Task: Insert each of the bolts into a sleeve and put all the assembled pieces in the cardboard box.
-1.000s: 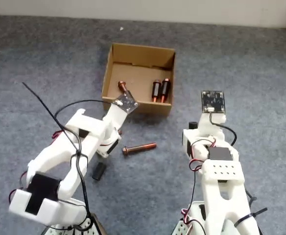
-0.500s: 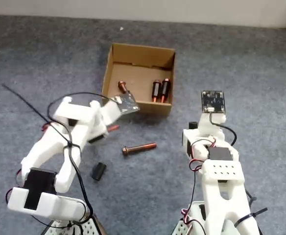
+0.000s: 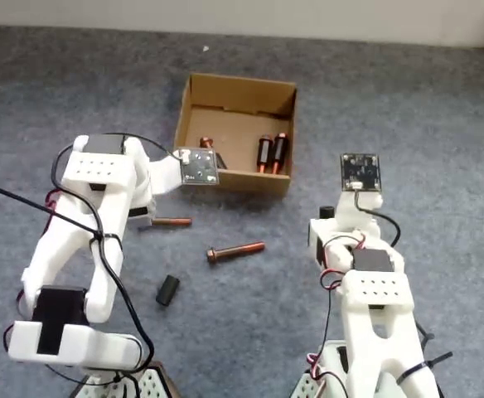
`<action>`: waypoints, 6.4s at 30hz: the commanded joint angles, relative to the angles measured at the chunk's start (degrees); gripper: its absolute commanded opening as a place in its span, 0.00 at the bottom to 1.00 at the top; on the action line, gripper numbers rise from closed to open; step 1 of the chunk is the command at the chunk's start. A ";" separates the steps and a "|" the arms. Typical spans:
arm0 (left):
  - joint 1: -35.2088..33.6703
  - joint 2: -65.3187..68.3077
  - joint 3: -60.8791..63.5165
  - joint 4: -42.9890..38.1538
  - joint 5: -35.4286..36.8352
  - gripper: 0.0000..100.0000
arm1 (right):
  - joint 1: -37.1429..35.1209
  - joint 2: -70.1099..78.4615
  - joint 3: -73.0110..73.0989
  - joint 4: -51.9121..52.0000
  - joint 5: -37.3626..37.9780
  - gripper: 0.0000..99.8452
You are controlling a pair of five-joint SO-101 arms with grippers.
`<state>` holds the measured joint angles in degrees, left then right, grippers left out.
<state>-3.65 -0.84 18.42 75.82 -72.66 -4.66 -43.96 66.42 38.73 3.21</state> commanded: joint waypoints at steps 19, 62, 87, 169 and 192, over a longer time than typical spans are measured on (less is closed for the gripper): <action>-0.40 -14.11 18.68 1.05 44.92 0.01 | 0.22 -1.27 -0.31 -1.19 0.09 0.01; 3.82 5.41 -7.34 0.62 102.77 0.19 | 0.22 -1.27 0.13 -1.27 0.09 0.01; 3.47 24.48 -14.29 -6.86 104.97 0.18 | 0.22 -1.27 0.13 -1.27 0.09 0.01; 6.46 -58.42 33.36 -30.07 89.05 0.00 | -34.77 -39.16 17.36 -5.76 -5.63 0.01; 22.64 -90.59 46.55 -30.07 89.23 0.00 | -42.07 -39.25 23.25 -15.96 -5.63 0.01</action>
<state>16.75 -89.45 64.66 47.34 17.01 -45.98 -82.29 90.07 24.22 -1.89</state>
